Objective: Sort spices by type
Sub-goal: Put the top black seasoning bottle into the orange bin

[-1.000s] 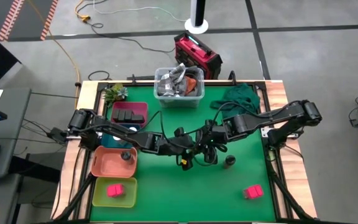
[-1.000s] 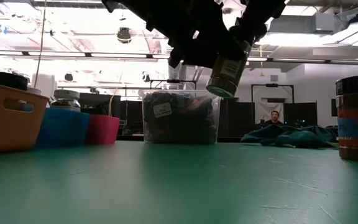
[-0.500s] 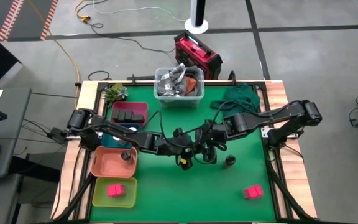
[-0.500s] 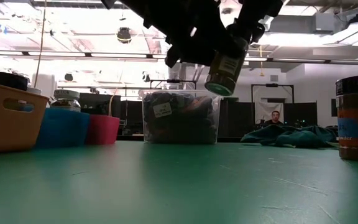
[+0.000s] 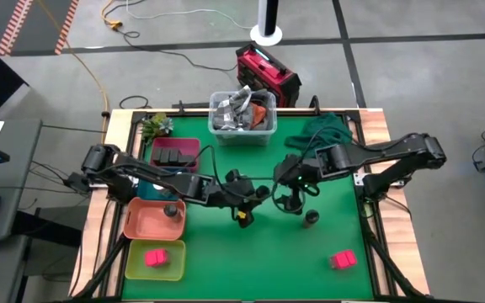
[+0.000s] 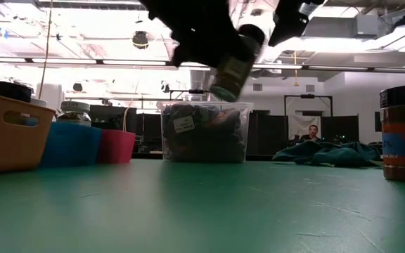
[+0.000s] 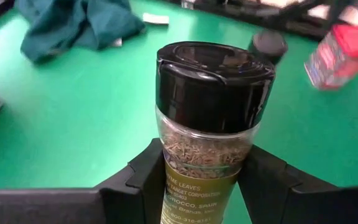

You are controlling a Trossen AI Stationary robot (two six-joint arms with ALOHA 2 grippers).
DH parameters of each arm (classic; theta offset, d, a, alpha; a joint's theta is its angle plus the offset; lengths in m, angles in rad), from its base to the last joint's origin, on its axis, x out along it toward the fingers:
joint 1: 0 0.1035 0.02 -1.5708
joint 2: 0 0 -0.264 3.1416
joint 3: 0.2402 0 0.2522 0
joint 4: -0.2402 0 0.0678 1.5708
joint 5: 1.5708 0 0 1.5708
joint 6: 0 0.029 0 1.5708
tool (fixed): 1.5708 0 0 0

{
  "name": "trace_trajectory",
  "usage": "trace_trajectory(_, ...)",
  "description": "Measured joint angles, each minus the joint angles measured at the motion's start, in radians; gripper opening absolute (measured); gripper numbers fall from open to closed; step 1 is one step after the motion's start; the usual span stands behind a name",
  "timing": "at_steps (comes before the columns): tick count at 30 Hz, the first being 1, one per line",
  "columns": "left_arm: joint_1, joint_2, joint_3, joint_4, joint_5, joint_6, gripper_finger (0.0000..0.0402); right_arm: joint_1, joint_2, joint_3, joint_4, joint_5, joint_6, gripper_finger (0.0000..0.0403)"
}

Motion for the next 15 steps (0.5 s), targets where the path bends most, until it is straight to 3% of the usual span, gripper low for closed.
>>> trace_trajectory(15, -0.151, -0.206, 0.000, -0.385, -0.026, -0.218, 0.0163, -0.016, -0.029, 0.000, -0.035, 0.063, -0.001, 0.0361)
